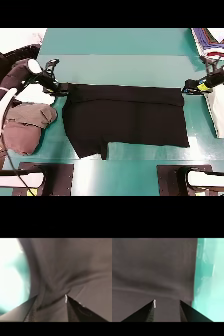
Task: Fold the shirts.
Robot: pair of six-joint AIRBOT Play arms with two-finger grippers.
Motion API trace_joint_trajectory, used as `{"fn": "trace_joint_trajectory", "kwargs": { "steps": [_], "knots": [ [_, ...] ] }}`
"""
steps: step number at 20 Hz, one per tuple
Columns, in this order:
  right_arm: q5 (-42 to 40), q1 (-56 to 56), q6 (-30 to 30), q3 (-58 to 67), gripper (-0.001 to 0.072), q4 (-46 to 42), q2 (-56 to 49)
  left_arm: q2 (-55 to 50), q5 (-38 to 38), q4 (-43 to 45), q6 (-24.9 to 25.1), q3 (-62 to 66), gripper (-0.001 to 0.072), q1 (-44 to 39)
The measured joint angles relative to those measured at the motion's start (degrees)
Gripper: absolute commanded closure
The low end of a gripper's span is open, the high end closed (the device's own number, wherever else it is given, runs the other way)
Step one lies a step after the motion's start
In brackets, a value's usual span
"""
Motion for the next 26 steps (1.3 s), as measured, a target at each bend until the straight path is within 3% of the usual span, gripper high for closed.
{"fn": "trace_joint_trajectory", "kwargs": {
  "steps": [4,9,18,19,20,26],
  "knots": [
    [1.07,-2.25,-0.37,-6.43,0.0352,1.84,9.25,12.81,-2.86,0.22,-0.39,-13.25,0.0281,-0.07],
    [0.15,-2.93,-0.46,-13.77,0.0352,2.86,18.27,28.26,-3.85,-9.70,-0.87,-34.95,0.0281,-0.11],
    [-0.50,-0.74,-0.48,-16.52,0.0352,4.20,21.68,34.95,2.47,-19.26,-0.63,-50.64,0.0286,-2.60],
    [-0.48,-0.37,-0.48,-16.57,0.0352,4.22,21.68,35.06,2.97,-19.74,-0.59,-51.06,0.0456,-3.30],
    [-0.50,-0.11,-0.48,-16.59,0.0352,4.20,21.75,35.10,3.54,-19.78,-0.57,-51.41,0.0682,-3.87],
    [3.56,-3.67,-0.48,-18.45,0.0352,3.65,22.01,35.28,3.78,-19.69,-0.37,-48.92,0.0683,-5.14]
  ]
}}
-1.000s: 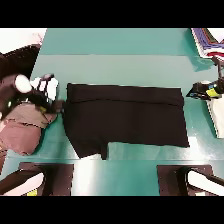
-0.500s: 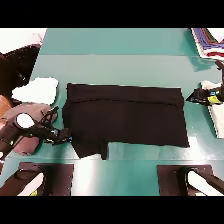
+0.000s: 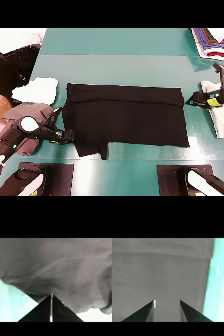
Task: Fold the shirts.
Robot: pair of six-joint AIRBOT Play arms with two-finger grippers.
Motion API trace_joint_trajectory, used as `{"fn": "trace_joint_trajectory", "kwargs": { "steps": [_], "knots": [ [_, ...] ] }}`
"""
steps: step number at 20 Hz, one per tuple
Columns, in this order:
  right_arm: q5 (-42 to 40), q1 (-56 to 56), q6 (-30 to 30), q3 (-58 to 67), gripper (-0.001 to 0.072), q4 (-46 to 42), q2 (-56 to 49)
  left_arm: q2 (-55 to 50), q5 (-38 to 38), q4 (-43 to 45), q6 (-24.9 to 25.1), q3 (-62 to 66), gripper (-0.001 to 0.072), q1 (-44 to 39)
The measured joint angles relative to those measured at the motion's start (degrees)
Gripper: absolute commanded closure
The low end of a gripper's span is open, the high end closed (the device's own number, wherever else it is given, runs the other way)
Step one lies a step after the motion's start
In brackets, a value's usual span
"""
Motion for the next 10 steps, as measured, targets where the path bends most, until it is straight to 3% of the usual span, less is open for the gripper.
{"fn": "trace_joint_trajectory", "kwargs": {
  "steps": [1,2,3,8,10],
  "knots": [
    [1.51,-1.68,0.00,-1.77,0.0328,-0.68,0.42,0.00,-0.61,0.46,0.02,1.18,0.0683,0.00],
    [2.34,-3.37,0.00,-3.87,0.0234,-1.77,0.90,0.00,-1.22,0.83,0.04,2.54,0.0683,-0.04],
    [2.89,-5.11,0.00,-6.34,0.0200,-2.69,1.40,0.00,-1.66,0.96,0.09,3.80,0.0683,-0.09],
    [4.33,-12.52,0.00,-18.69,0.0216,-4.92,0.81,0.00,-2.38,1.88,0.68,8.22,0.0682,-0.15],
    [4.22,-12.92,0.00,-21.73,0.0276,-5.03,-1.07,0.00,-2.62,2.23,0.94,8.81,0.0682,-0.15]
  ]
}}
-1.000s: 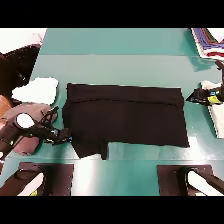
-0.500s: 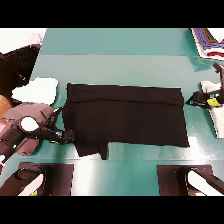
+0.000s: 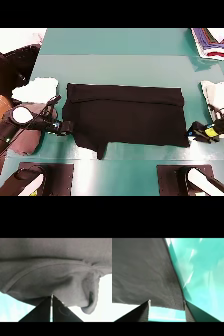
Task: Fold the shirts.
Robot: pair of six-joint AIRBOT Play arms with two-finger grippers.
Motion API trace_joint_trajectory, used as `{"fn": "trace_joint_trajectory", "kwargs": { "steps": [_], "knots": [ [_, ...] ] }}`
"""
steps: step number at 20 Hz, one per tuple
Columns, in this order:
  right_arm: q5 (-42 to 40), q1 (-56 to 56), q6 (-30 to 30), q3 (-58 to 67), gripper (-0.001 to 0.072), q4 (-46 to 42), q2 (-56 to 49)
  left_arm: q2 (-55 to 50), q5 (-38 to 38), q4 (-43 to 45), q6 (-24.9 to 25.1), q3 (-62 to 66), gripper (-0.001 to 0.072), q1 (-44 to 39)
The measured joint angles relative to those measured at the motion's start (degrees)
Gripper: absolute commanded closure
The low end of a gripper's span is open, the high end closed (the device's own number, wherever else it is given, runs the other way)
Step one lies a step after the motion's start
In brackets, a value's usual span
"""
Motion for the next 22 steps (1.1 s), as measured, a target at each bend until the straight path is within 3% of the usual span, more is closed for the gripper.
{"fn": "trace_joint_trajectory", "kwargs": {
  "steps": [1,3,5,12,17,22],
  "knots": [
    [-0.37,0.24,0.00,-0.96,0.0307,-0.13,-0.96,0.00,-0.09,0.22,0.09,0.20,0.0682,0.00],
    [-1.11,1.92,0.00,-1.99,0.0531,-0.24,-2.43,0.00,-0.13,0.76,0.15,0.42,0.0682,0.00],
    [-1.68,3.78,-0.02,-1.92,0.0689,-0.61,-2.82,0.00,-0.59,1.33,0.24,0.52,0.0683,0.00],
    [1.86,6.82,-1.03,1.64,0.0696,-1.84,5.92,1.99,-8.94,4.09,0.09,1.16,0.0684,0.00],
    [7.15,7.30,-1.38,6.49,0.0697,-4.20,14.23,6.69,-15.04,4.61,-1.99,9.05,0.0684,-0.02],
    [3.37,12.46,-1.46,15.08,0.0697,-4.70,8.83,1.64,-9.66,8.90,-1.01,16.44,0.0682,-0.04]
  ]
}}
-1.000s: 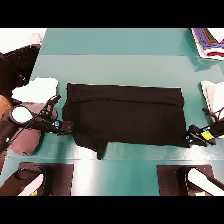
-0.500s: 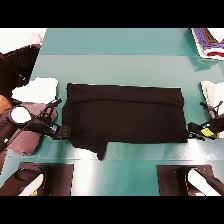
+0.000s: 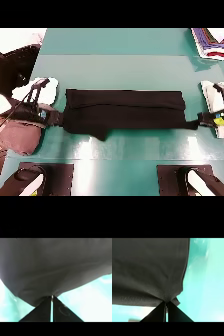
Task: Fold the shirts.
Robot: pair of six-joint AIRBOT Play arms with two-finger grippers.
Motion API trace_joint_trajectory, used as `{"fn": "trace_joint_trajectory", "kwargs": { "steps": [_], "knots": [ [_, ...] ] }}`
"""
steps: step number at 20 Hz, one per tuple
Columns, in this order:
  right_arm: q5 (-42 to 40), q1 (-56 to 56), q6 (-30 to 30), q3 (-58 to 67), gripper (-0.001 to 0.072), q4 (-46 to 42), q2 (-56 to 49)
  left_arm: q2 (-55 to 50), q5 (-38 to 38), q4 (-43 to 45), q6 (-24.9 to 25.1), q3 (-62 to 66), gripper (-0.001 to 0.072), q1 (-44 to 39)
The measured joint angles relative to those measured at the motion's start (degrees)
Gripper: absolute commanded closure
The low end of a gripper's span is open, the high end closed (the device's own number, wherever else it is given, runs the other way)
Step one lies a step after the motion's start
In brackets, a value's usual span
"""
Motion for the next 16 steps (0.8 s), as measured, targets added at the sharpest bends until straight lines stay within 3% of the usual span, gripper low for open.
{"fn": "trace_joint_trajectory", "kwargs": {
  "steps": [5,11,12,13,14,16],
  "knots": [
    [-6.91,4.85,0.00,12.09,0.0696,-0.17,-15.52,-15.13,13.64,2.21,3.32,8.59,0.0681,0.00],
    [-9.40,6.49,0.00,25.18,0.0666,1.92,-31.39,-32.04,26.16,2.89,4.94,17.84,0.0671,0.07],
    [-9.66,6.43,0.02,26.99,0.0416,3.08,-33.53,-33.64,27.61,2.93,4.96,18.58,0.0434,0.11],
    [-9.81,6.16,0.02,28.55,0.0259,4.44,-35.32,-34.71,28.79,2.99,4.76,19.04,0.0229,0.13],
    [-9.94,5.70,-0.04,30.05,0.0259,6.27,-36.98,-35.52,29.88,2.97,4.09,19.47,0.0191,0.17],
    [-9.97,4.35,-0.72,32.02,0.0259,10.62,-39.06,-36.48,30.36,2.97,2.91,20.59,0.0192,0.17]
  ]
}}
